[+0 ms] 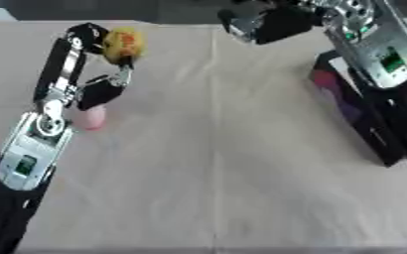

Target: Pick up the objects with one hand, pass them to the other hand, and then place them into the box on the other side of the table.

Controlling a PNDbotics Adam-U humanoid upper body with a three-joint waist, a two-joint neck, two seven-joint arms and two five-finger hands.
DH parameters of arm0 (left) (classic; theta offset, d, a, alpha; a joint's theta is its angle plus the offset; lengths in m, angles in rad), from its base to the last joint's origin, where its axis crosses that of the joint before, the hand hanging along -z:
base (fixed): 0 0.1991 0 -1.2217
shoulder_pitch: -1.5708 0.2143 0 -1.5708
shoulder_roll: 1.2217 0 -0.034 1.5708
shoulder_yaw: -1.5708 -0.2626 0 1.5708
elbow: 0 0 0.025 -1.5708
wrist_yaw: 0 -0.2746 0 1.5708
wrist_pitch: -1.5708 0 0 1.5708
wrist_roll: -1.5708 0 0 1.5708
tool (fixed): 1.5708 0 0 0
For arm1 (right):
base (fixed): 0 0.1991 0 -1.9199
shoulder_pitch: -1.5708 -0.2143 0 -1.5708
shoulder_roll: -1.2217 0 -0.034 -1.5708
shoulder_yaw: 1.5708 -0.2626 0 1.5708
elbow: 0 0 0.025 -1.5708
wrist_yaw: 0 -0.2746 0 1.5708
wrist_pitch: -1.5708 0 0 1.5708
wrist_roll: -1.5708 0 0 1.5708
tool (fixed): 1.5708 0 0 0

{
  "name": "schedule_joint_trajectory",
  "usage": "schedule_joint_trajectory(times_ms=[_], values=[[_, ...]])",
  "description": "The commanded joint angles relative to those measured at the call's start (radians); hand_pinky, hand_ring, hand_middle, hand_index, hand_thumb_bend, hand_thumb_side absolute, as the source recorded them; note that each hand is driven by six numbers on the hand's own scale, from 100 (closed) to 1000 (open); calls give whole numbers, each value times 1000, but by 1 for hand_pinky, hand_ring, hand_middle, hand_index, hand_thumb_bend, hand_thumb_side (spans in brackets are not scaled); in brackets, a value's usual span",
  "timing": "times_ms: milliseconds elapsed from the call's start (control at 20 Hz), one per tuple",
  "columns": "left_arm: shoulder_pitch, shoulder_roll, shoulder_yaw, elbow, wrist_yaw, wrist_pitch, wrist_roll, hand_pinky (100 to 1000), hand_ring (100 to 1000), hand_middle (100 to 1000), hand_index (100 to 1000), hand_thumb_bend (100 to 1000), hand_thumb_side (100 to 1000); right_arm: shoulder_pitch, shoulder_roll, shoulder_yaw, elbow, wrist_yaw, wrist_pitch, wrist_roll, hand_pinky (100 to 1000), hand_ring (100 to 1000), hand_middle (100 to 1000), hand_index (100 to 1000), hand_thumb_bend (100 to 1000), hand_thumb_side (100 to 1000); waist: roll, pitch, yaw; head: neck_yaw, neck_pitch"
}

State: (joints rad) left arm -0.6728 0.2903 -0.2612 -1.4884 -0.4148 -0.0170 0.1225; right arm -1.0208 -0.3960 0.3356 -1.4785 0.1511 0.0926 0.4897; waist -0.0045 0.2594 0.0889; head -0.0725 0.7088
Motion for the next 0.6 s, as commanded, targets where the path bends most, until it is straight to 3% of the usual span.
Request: schedule_joint_trajectory(times_ms=[50,600], values=[[-15,-10,-1,-11,3,-32,8,715,695,629,629,100,186,-28,12,8,-3,3,-10,36,927,932,937,958,100,291,0,-30,2,-5,-9],[-20,-44,-33,2,5,-74,2,712,691,622,628,100,190,-25,51,28,21,5,-34,116,929,939,944,971,100,263,0,-27,1,-9,-9]])
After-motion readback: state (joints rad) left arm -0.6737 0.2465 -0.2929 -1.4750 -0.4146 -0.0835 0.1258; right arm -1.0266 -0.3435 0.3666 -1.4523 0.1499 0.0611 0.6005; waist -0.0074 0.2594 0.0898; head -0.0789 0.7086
